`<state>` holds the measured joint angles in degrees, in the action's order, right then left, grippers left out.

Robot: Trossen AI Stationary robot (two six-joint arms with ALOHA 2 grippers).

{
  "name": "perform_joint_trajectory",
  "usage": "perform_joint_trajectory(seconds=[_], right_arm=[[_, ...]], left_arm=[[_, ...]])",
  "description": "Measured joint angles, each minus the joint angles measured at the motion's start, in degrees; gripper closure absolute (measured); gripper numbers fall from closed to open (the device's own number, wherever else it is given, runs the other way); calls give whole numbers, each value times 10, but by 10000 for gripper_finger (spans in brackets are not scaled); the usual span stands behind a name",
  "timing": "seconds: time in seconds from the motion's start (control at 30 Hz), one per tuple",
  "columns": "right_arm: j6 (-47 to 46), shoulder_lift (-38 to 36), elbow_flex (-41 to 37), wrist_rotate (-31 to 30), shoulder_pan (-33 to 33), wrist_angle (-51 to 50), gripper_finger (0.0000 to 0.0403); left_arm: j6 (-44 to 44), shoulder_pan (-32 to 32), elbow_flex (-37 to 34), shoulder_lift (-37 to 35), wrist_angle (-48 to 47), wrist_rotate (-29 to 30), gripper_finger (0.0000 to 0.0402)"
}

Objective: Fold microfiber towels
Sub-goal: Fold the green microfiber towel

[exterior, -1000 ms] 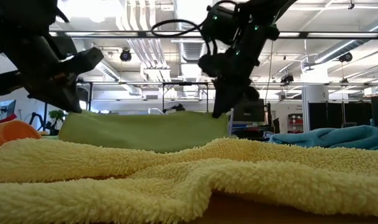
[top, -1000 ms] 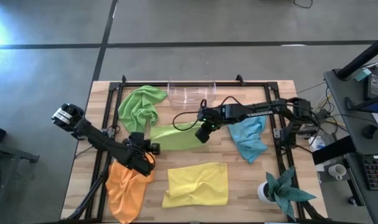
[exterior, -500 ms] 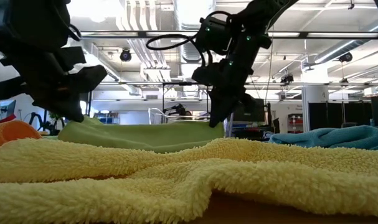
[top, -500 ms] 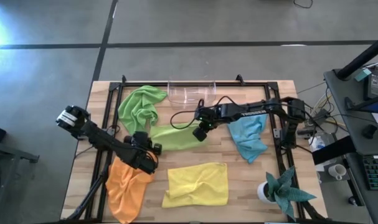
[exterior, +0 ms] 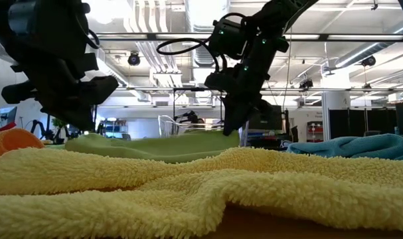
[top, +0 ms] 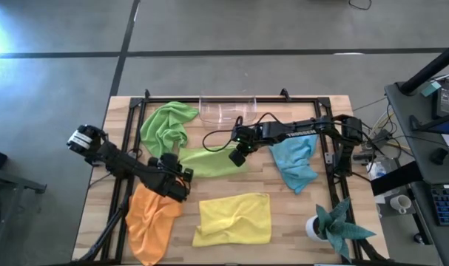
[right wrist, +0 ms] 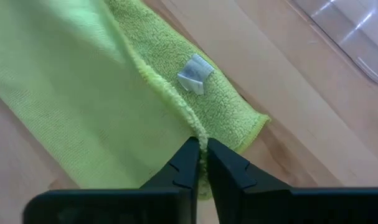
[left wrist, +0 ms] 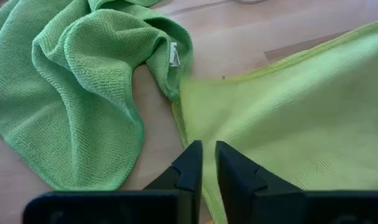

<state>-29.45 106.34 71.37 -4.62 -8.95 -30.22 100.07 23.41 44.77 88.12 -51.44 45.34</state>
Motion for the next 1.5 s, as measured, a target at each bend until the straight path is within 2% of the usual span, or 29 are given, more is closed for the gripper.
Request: perform_joint_trajectory(seconds=[0.27,0.4,0.53,0.67,0.83,0.97,1.17,1.37,1.5], right_arm=[[0,0,16,-30,-8,-26,314],[12,-5,39,-9,-16,-101,302],[27,-15,53,39,-15,-144,303],[25,-21,53,101,-1,-119,314],[16,-14,47,113,27,-80,328],[7,2,44,112,40,-67,334],[-3,32,33,106,44,-64,335],[-11,65,33,109,50,-64,335],[-34,78,34,111,57,-65,335]], left_arm=[[-2,-7,2,-11,-1,-23,304],[-65,-7,3,-56,0,-48,297],[-144,-8,2,-122,0,-49,297],[-181,-24,-2,-178,0,-45,297],[-214,-56,-18,-213,7,-44,297],[-241,-82,-61,-224,89,-59,297],[-289,-109,-134,-217,279,-108,297],[-290,-141,-172,-182,328,-109,297],[-303,-158,-169,-154,334,-109,297]])
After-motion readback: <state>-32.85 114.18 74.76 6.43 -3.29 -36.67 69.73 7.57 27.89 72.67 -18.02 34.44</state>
